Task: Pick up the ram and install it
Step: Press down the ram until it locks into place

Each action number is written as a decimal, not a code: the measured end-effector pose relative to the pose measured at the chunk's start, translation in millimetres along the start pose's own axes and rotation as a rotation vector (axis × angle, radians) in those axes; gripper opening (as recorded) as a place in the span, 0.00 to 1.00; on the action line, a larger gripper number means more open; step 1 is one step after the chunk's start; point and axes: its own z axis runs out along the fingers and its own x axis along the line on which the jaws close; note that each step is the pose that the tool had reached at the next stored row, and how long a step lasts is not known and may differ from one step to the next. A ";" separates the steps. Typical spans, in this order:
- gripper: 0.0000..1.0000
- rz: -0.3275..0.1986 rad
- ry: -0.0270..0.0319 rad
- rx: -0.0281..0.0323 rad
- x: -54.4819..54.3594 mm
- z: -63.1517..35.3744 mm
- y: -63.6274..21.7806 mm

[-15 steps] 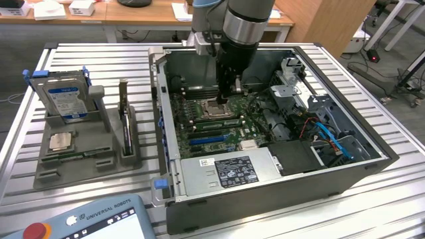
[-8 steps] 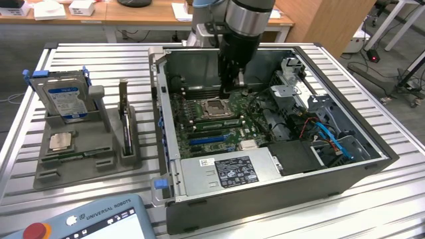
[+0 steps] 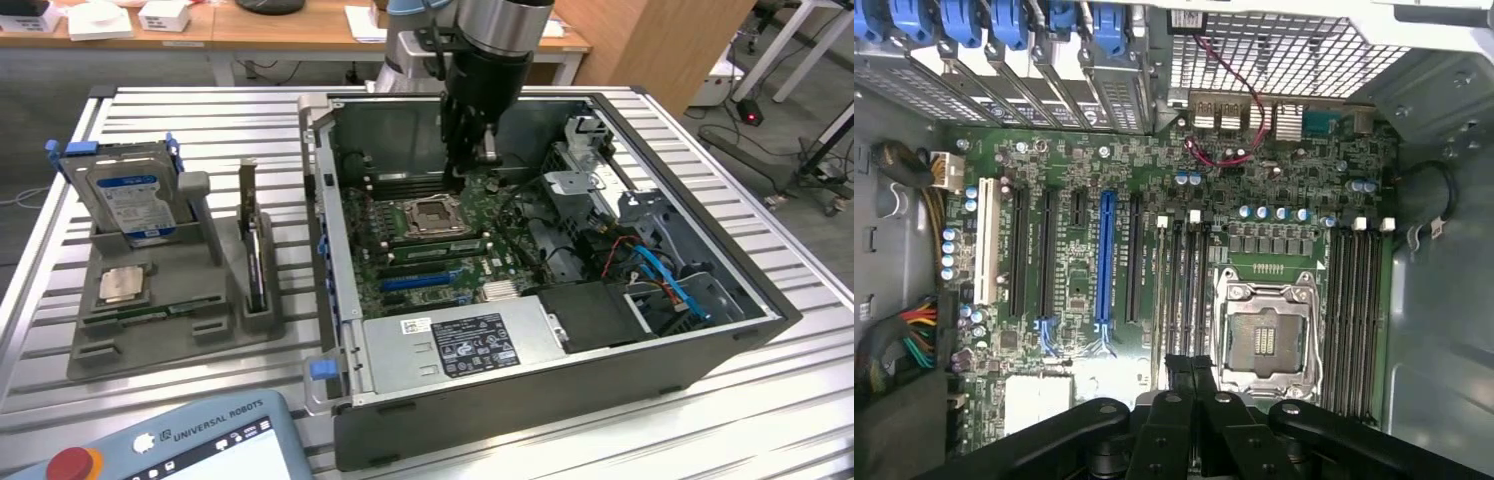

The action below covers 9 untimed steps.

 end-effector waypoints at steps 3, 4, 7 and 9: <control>0.10 0.000 -0.0003 -0.0008 0.0 -0.8 -0.2; 0.10 0.000 0.0000 -0.0012 0.0 -1.4 -0.2; 0.10 0.000 0.0000 -0.0019 0.0 -3.3 -0.4; 0.10 0.000 -0.0002 -0.0019 0.0 -3.5 -0.4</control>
